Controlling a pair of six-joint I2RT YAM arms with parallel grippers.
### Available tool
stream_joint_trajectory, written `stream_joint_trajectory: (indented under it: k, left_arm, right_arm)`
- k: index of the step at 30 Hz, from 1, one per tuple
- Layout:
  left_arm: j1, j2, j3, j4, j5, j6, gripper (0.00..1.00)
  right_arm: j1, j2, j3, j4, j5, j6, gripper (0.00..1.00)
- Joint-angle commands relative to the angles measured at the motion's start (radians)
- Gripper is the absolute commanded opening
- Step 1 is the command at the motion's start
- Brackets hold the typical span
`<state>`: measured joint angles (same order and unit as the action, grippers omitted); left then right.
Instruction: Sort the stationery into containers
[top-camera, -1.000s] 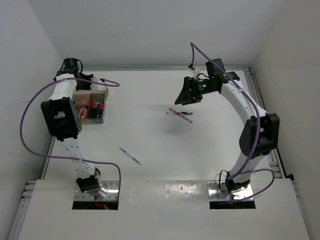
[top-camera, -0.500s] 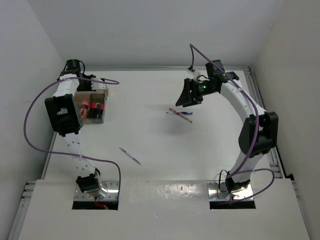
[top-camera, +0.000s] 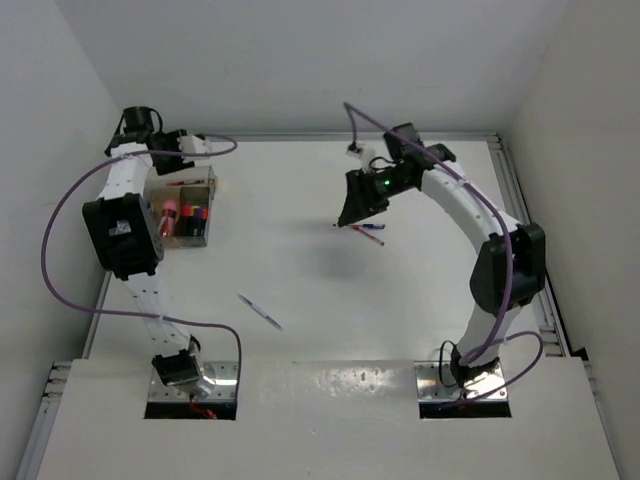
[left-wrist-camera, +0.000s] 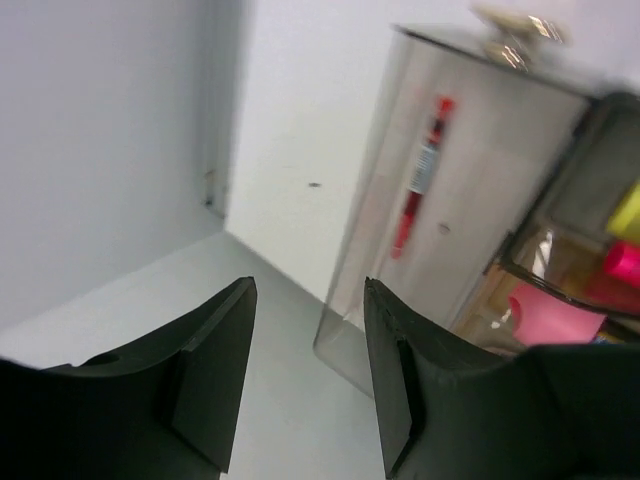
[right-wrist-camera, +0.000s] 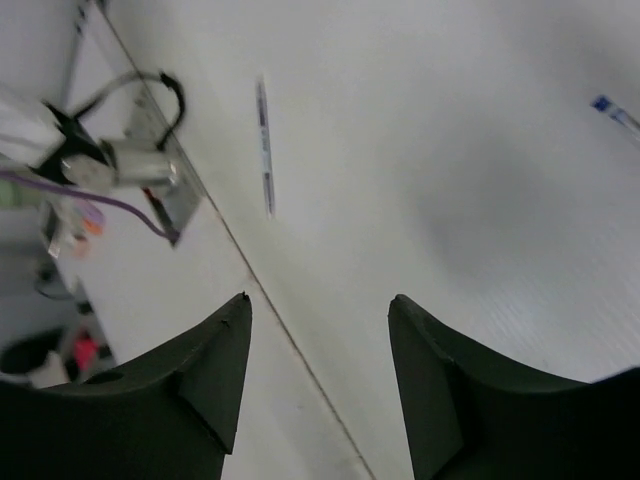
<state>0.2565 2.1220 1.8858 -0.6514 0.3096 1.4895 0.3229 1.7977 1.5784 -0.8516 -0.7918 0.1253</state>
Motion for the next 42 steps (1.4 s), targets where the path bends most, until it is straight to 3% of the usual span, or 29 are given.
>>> stream_joint_trajectory:
  k: [1, 2, 4, 5, 8, 11, 19, 25, 30, 36, 42]
  left_arm:
    - [0.000, -0.249, 0.038, 0.160, 0.167, -0.390, 0.53]
    - [0.003, -0.320, 0.023, 0.194, 0.155, -0.610, 0.54]
    - [0.038, -0.428, -0.029, 0.240, 0.144, -0.797, 0.56]
    - [0.061, -0.462, -0.049, 0.246, 0.160, -0.960, 0.58]
    - [0.154, -0.609, -0.170, 0.297, 0.216, -1.255, 0.66]
    - [0.227, -0.740, -0.298, 0.331, 0.316, -1.414, 0.67]
    - [0.271, -0.993, -0.562, 0.444, 0.339, -1.597, 0.69]
    - [0.279, -1.042, -0.576, 0.434, 0.347, -1.615, 0.69]
    - [0.282, -1.076, -0.577, 0.404, 0.353, -1.582, 0.70]
    - [0.282, -1.085, -0.585, 0.406, 0.349, -1.585, 0.71]
    - [0.280, -1.094, -0.602, 0.407, 0.344, -1.580, 0.71]
  right_arm:
    - [0.188, -0.014, 0.006, -0.021, 0.144, -0.148, 0.56]
    - [0.227, -0.035, -0.044, 0.006, 0.220, -0.145, 0.56]
    - [0.346, -0.050, -0.093, 0.110, 0.299, -0.133, 0.56]
    - [0.381, -0.052, -0.142, 0.146, 0.345, -0.101, 0.56]
    - [0.513, -0.023, -0.187, 0.291, 0.485, -0.010, 0.56]
    - [0.579, 0.014, -0.199, 0.351, 0.620, 0.054, 0.56]
    - [0.757, 0.187, -0.084, 0.369, 0.789, 0.030, 0.58]
    - [0.841, 0.273, 0.014, 0.344, 0.789, 0.017, 0.58]
    - [0.843, 0.322, 0.046, 0.333, 0.789, 0.011, 0.55]
    - [0.843, 0.390, 0.094, 0.316, 0.786, -0.015, 0.44]
    - [0.843, 0.425, 0.107, 0.327, 0.813, -0.038, 0.43]
